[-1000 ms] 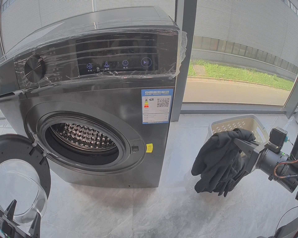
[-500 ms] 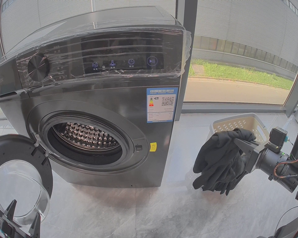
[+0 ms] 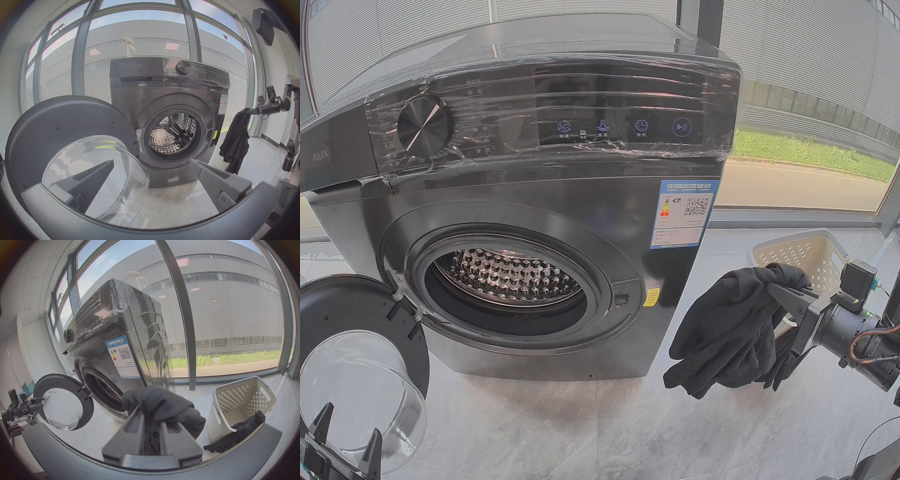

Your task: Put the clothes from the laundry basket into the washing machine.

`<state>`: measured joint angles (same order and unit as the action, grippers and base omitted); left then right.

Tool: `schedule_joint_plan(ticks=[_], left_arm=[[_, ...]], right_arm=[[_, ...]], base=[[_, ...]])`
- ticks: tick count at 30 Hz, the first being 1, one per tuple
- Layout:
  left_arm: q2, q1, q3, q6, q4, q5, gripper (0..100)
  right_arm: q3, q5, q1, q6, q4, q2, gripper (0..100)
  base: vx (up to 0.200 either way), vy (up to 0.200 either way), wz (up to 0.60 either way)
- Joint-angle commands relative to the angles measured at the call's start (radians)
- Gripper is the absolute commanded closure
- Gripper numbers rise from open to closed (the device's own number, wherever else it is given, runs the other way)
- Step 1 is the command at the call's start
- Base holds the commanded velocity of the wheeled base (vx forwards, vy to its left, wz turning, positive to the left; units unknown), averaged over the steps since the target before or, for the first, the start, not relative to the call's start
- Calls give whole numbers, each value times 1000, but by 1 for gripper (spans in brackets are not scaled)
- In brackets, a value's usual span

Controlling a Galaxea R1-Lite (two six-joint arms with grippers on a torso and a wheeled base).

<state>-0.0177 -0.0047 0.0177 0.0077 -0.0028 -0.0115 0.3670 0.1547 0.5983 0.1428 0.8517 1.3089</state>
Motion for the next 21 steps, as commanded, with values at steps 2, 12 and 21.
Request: schedule_joint_plan(ticks=[2,12,21], left_arm=[[18,0,-16,0,0,-1,0],[18,0,-16,-2,0,1,0],[18,0,-16,-3,0,-1,0]], right_arm=[[1,0,0,0,1,1,100],[0,0,0,0,1,1,100],[0,-1,0,0,0,4,100]], base=[[-200,0,0],[-160,0,0],[0,44,0]])
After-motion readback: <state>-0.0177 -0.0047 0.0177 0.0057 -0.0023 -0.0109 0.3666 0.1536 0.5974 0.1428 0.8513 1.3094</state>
